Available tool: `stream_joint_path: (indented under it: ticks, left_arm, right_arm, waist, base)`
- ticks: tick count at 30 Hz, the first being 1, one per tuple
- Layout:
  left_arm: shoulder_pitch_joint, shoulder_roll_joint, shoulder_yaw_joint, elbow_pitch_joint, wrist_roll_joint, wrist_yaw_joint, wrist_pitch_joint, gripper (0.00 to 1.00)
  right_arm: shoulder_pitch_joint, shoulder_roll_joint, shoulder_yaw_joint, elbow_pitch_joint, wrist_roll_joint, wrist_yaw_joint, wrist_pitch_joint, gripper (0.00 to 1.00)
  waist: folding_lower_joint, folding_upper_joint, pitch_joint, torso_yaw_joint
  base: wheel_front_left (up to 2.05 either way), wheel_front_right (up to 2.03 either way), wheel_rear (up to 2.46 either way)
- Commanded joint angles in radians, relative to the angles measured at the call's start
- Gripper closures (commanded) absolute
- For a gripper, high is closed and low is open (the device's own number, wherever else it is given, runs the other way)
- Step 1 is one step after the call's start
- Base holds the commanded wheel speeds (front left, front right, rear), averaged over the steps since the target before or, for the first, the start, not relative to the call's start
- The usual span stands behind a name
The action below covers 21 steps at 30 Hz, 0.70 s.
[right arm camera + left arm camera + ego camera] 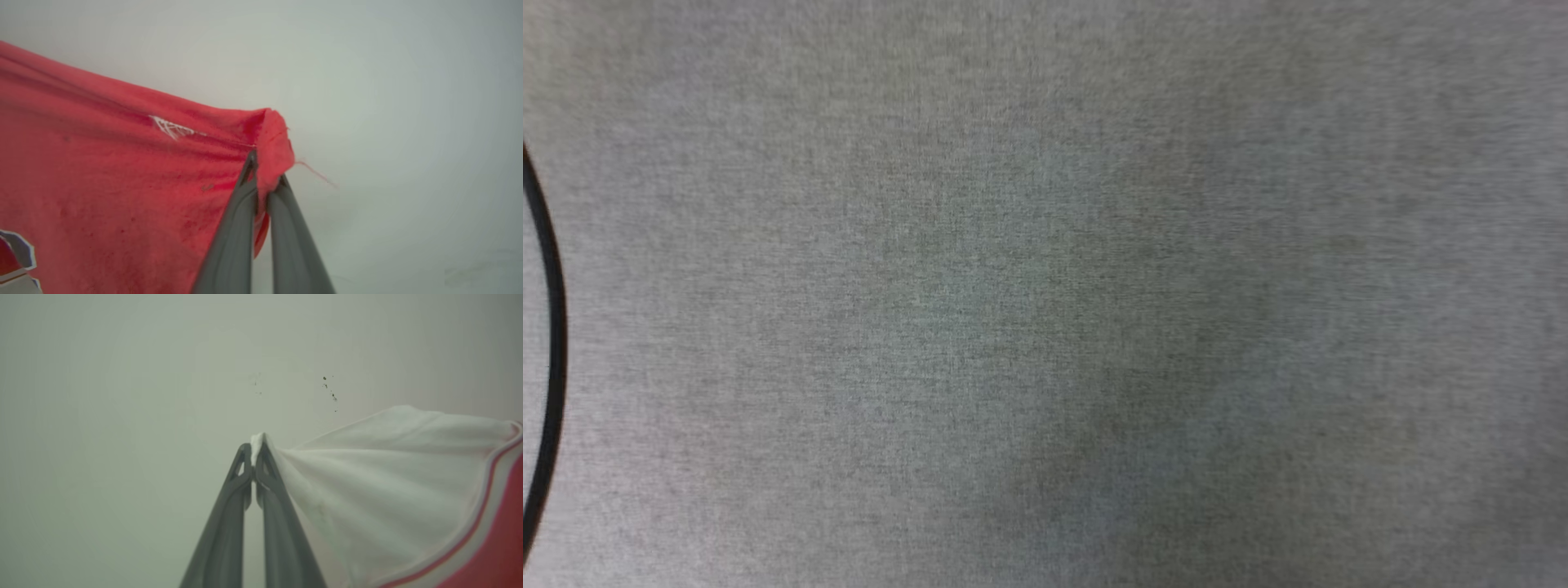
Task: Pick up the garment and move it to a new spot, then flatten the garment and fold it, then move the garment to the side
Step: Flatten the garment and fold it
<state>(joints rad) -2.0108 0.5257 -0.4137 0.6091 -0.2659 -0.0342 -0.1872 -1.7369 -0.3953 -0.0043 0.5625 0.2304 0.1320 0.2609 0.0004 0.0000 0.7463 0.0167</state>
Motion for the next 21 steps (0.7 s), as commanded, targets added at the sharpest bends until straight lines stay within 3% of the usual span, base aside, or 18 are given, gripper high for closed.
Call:
stream_joint_path:
  ticks: [1,9,21]
  left_arm:
    - [-0.02,0.001,0.003,0.029,0.007,0.008,-0.021,1.0]
    - [0.079,-0.072,0.024,0.131,-0.044,-0.014,-0.078,1.0]
    - [0.564,-0.18,0.087,-0.072,-0.049,-0.029,-0.078,1.0]
  right_arm:
    - [-0.02,0.005,-0.007,0.029,-0.019,-0.003,-0.027,1.0]
    - [-0.016,0.07,-0.027,0.178,-0.011,-0.002,-0.168,1.0]
    - [0.249,0.076,0.138,0.213,0.06,-0.002,-0.287,1.0]
  waist:
    - [-0.0004,0.0,0.034,0.014]
    - [-0.0004,0.0,0.062,0.043]
    - [-0.0004,0.0,-0.04,0.072]
  base:
    - [0.0,0.0,0.0]
    - [0.0,0.0,0.0]
    - [0.0,0.0,0.0]
